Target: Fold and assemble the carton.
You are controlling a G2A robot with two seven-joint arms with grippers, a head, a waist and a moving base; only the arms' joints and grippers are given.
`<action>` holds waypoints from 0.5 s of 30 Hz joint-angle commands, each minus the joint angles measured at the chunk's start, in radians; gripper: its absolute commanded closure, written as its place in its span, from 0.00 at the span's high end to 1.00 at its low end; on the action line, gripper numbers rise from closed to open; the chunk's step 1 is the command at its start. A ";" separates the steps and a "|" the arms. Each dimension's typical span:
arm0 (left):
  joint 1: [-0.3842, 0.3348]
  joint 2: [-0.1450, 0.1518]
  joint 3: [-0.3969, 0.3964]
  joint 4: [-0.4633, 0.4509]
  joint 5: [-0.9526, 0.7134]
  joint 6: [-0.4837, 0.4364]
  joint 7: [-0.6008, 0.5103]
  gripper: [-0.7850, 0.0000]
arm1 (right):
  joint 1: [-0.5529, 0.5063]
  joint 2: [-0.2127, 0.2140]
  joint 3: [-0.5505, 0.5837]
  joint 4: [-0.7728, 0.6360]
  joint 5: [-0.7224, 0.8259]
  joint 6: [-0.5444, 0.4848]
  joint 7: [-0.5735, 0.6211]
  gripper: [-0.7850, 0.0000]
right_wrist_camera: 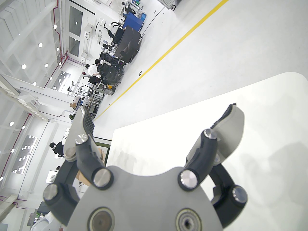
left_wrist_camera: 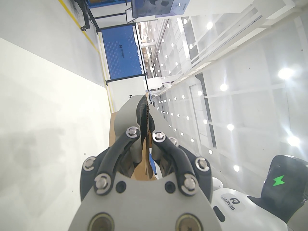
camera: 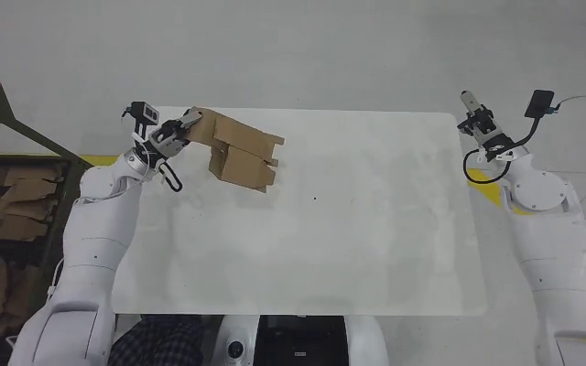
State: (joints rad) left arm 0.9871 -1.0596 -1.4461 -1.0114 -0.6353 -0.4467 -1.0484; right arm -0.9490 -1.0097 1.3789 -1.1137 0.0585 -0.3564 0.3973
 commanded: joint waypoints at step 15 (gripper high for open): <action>0.005 -0.015 0.057 -0.040 0.010 -0.005 0.029 0.00 | 0.000 0.000 0.000 0.000 0.000 0.000 0.000 1.00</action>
State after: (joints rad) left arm 0.9918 -1.0747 -1.3894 -1.0512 -0.6254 -0.4519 -1.0196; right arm -0.9490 -1.0097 1.3789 -1.1137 0.0585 -0.3564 0.3973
